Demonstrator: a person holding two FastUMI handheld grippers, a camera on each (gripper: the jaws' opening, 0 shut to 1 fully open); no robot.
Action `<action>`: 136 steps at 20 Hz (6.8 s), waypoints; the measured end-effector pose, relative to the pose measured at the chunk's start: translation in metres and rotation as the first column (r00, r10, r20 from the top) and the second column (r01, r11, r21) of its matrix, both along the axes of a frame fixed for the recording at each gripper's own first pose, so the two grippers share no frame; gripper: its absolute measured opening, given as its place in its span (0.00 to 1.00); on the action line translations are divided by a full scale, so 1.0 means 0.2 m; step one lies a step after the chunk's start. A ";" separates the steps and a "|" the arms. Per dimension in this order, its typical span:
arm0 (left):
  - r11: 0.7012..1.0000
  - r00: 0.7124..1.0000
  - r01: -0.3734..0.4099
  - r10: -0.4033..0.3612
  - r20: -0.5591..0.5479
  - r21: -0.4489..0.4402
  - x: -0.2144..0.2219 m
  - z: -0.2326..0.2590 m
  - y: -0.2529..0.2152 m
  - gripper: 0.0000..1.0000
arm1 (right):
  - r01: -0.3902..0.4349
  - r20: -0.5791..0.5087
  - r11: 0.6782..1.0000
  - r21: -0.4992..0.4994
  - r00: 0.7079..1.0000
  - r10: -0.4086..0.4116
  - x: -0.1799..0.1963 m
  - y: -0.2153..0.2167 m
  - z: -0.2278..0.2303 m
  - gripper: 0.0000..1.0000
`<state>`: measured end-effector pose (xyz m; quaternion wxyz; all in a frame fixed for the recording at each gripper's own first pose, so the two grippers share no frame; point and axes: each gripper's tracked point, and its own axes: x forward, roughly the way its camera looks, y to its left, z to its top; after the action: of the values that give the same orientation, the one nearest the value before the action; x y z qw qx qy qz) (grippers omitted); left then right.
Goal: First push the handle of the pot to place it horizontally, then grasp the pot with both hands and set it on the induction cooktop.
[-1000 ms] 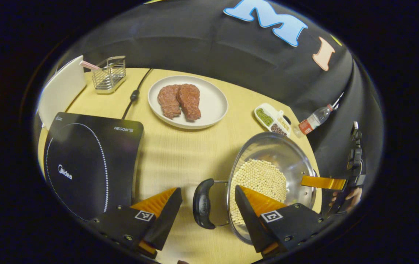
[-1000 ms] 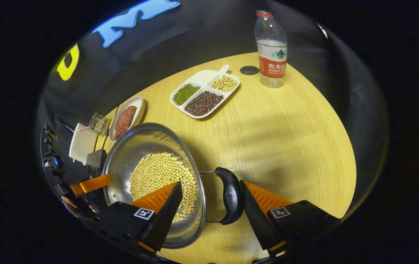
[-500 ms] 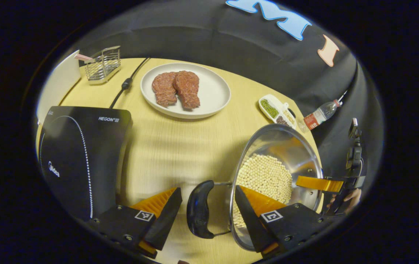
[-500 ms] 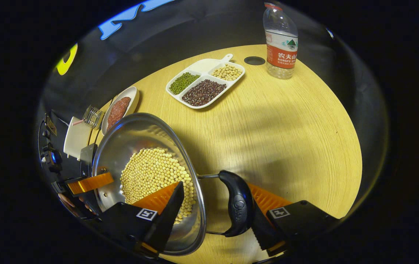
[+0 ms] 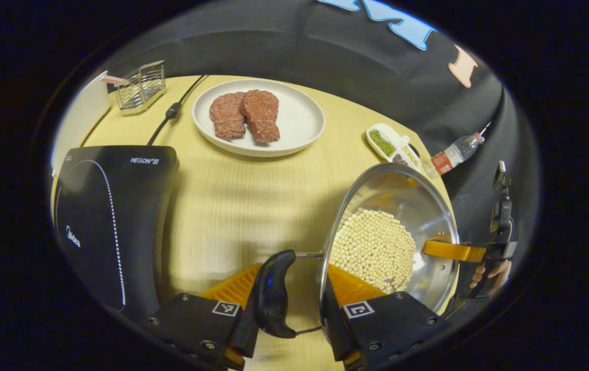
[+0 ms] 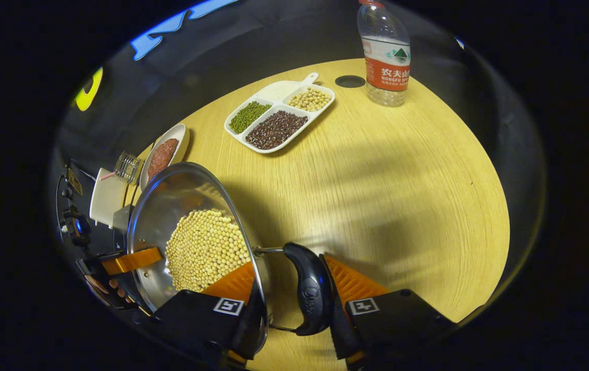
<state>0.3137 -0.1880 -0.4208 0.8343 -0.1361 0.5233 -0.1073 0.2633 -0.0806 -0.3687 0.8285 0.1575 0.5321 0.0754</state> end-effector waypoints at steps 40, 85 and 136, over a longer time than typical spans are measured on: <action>0.993 0.994 -0.103 0.100 0.047 0.056 -0.90 0.63 1.42 0.58 | -0.081 0.019 0.996 0.020 0.997 0.081 -0.94 1.31 0.56 0.54; 0.994 0.991 -0.085 0.079 0.109 0.061 0.01 0.23 2.10 0.58 | -0.064 0.108 0.997 0.043 0.992 0.059 -0.06 1.94 0.42 0.57; 0.902 0.485 -0.429 0.178 0.856 0.055 -1.25 2.32 0.54 0.84 | 0.165 0.867 0.979 -0.119 0.498 0.021 -1.22 -0.01 1.87 0.98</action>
<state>0.0635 -0.0791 0.0432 0.9962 -0.0480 0.0392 0.0616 0.0193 -0.0835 0.0044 0.9963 0.0428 0.0448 0.0590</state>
